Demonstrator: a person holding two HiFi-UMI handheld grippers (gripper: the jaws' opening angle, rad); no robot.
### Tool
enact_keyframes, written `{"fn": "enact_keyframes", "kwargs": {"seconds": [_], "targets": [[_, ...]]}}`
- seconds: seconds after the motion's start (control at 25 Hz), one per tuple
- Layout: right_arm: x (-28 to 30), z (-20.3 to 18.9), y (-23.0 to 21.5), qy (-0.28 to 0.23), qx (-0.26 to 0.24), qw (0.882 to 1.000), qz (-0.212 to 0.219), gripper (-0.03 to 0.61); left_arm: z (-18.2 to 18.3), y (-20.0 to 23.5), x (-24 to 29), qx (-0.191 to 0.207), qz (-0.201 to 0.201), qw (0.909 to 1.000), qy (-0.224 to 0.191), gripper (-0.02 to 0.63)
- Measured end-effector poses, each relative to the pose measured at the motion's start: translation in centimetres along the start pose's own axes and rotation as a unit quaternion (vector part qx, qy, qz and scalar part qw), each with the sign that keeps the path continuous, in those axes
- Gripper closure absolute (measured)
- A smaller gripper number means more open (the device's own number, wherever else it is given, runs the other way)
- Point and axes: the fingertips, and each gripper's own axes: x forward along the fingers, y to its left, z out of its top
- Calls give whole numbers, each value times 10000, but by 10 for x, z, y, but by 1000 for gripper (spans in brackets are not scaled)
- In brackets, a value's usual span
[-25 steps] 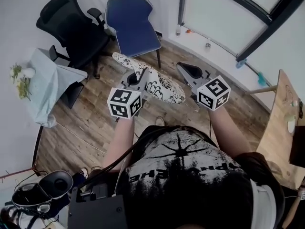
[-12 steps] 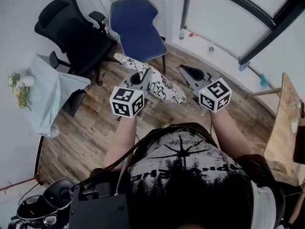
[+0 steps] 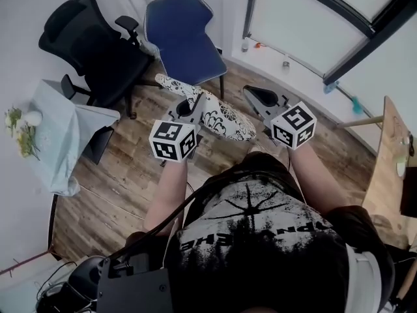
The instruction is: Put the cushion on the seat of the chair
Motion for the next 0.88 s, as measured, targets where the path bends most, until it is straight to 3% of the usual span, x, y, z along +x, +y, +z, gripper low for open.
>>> {"fn": "enact_keyframes", "kwargs": {"seconds": [0.36,0.88], "targets": [[26,-2,-27,50,50,9999,124,560,-9,22,27,-155,121,9997,108,592],[106,9,-125,160,206,9978,603,560,15,85,121,-372,489,9978,257,592]]}}
